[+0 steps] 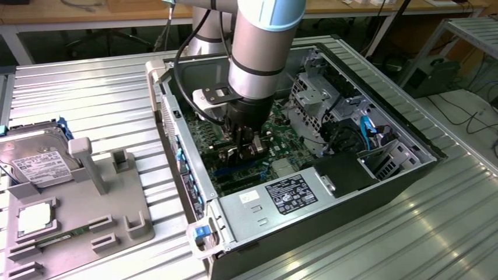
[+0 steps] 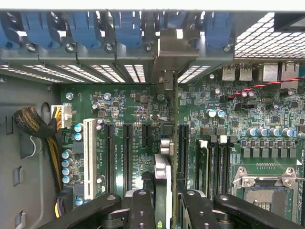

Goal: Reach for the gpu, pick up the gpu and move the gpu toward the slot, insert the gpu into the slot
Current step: 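Insert the gpu into the slot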

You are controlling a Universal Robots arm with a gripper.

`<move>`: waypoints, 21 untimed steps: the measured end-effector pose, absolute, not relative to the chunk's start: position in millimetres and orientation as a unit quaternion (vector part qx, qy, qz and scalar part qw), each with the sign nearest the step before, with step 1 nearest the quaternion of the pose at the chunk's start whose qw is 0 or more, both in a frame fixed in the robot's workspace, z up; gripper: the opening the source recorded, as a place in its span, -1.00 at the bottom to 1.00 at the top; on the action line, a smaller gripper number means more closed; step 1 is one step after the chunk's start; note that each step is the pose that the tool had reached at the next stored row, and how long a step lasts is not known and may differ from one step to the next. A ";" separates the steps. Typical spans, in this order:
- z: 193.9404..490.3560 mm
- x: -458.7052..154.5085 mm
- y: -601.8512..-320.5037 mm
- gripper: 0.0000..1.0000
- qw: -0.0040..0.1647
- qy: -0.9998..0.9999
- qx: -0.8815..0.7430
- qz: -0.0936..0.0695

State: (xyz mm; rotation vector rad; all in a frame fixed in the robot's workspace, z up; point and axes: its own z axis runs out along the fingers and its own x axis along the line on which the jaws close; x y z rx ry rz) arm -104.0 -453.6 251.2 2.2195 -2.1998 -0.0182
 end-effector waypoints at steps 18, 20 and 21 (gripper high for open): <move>246.9 -104.1 -453.6 -0.46 0.009 -0.704 0.710 -0.006; 246.9 -104.1 -453.6 -0.46 0.009 -0.704 0.710 -0.006; 246.9 -104.1 -453.5 -0.46 0.009 -0.704 0.710 -0.006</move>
